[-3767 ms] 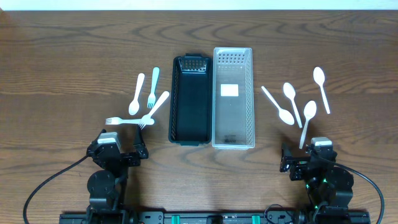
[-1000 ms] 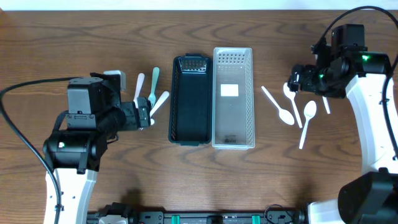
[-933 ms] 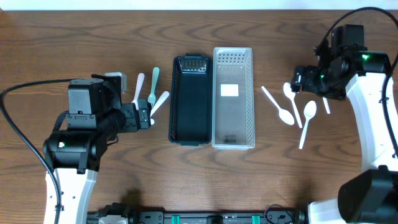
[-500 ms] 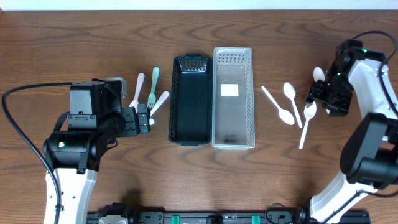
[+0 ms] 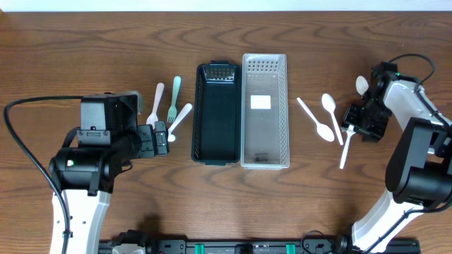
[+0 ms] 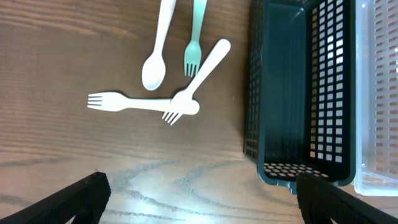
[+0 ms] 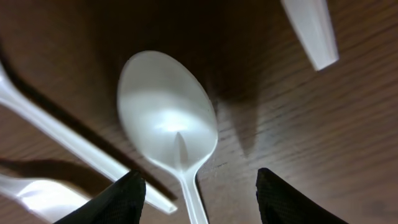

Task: Pack container
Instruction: 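Move the right gripper over the white spoons right of the clear tray, then grasp a white spoon by its handle with the right gripper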

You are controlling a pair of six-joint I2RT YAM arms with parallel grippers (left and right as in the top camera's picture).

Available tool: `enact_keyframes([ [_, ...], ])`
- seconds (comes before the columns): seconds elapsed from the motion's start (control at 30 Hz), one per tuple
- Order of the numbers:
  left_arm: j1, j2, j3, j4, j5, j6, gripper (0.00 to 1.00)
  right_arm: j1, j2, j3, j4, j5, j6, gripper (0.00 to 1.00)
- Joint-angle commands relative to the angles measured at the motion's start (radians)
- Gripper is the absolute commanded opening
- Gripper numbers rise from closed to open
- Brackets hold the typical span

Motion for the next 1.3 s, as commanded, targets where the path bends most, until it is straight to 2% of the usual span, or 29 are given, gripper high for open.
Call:
enact_keyframes([
  [0.0, 0.004, 0.015, 0.015, -0.006, -0.016, 0.017, 0.98, 0.011, 0.005, -0.038, 0.031, -0.006, 0.024, 0.6],
  [0.1, 0.004, 0.024, 0.015, -0.008, -0.016, 0.017, 0.98, 0.011, 0.005, -0.066, 0.057, -0.006, 0.024, 0.58],
  [0.23, 0.004, 0.035, 0.015, -0.025, -0.016, 0.017, 0.98, 0.013, 0.005, -0.086, 0.077, -0.006, 0.024, 0.45],
  [0.4, 0.004, 0.051, 0.015, -0.047, -0.016, 0.017, 0.98, 0.015, 0.005, -0.089, 0.08, -0.006, 0.025, 0.24],
  [0.6, 0.004, 0.066, 0.015, -0.05, -0.016, 0.017, 0.98, 0.015, -0.033, -0.087, 0.079, -0.006, 0.025, 0.11],
  [0.83, 0.004, 0.067, 0.015, -0.049, -0.016, 0.017, 0.98, 0.036, -0.245, -0.087, 0.074, -0.079, 0.024, 0.02],
  [0.93, 0.004, 0.067, 0.015, -0.046, -0.016, 0.017, 0.98, 0.082, -0.373, -0.087, 0.074, -0.146, 0.024, 0.01],
  [1.1, 0.004, 0.067, 0.015, -0.045, -0.016, 0.017, 0.98, 0.215, -0.537, -0.088, 0.096, -0.304, 0.033, 0.01],
  [1.27, 0.004, 0.067, 0.015, -0.045, -0.016, 0.017, 0.98, 0.402, -0.555, -0.09, 0.17, -0.276, 0.096, 0.02],
])
